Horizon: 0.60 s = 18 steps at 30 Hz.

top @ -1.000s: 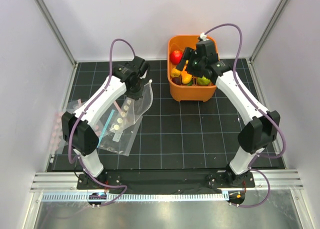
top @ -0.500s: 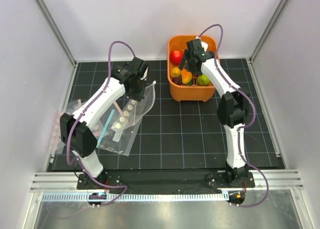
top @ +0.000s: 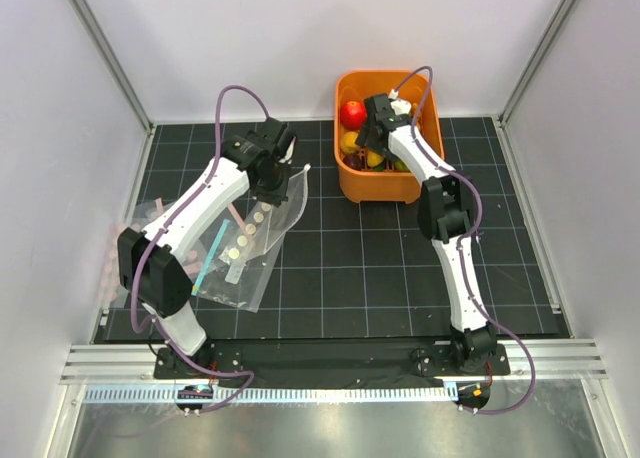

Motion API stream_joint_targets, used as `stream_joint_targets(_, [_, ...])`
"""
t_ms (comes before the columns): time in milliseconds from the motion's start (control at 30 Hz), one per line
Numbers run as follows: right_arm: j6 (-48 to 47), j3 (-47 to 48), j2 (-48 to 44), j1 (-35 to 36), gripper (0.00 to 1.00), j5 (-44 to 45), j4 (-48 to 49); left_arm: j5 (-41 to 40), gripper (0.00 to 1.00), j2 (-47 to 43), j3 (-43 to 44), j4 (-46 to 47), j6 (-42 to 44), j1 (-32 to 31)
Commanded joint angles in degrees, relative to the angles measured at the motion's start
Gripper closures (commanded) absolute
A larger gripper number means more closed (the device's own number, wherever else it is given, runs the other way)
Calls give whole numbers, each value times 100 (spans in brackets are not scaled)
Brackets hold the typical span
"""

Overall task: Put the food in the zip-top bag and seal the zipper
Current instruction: Pick up the fake fruit from the bin.

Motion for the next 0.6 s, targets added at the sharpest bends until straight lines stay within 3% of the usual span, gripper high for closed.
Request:
stream_joint_targets(0, [65, 252, 68, -11, 26, 178, 394, -71, 100, -235, 164, 85, -14, 24])
stream_joint_targets(67, [-110, 225, -10, -20, 33, 134, 465, -80, 100, -244, 173, 59, -5, 15])
stream_joint_targets(133, [-320, 181, -98, -29, 50, -5, 605, -88, 100, -261, 164, 58, -5, 15])
stream_joint_targets(233, [-602, -55, -484, -20, 59, -77, 842, -97, 100, -305, 147, 58, -5, 15])
stream_joint_targets(567, [-1104, -1531, -2532, -29, 67, -428, 1449, -168, 100, -472, 68, 76, 65, 15])
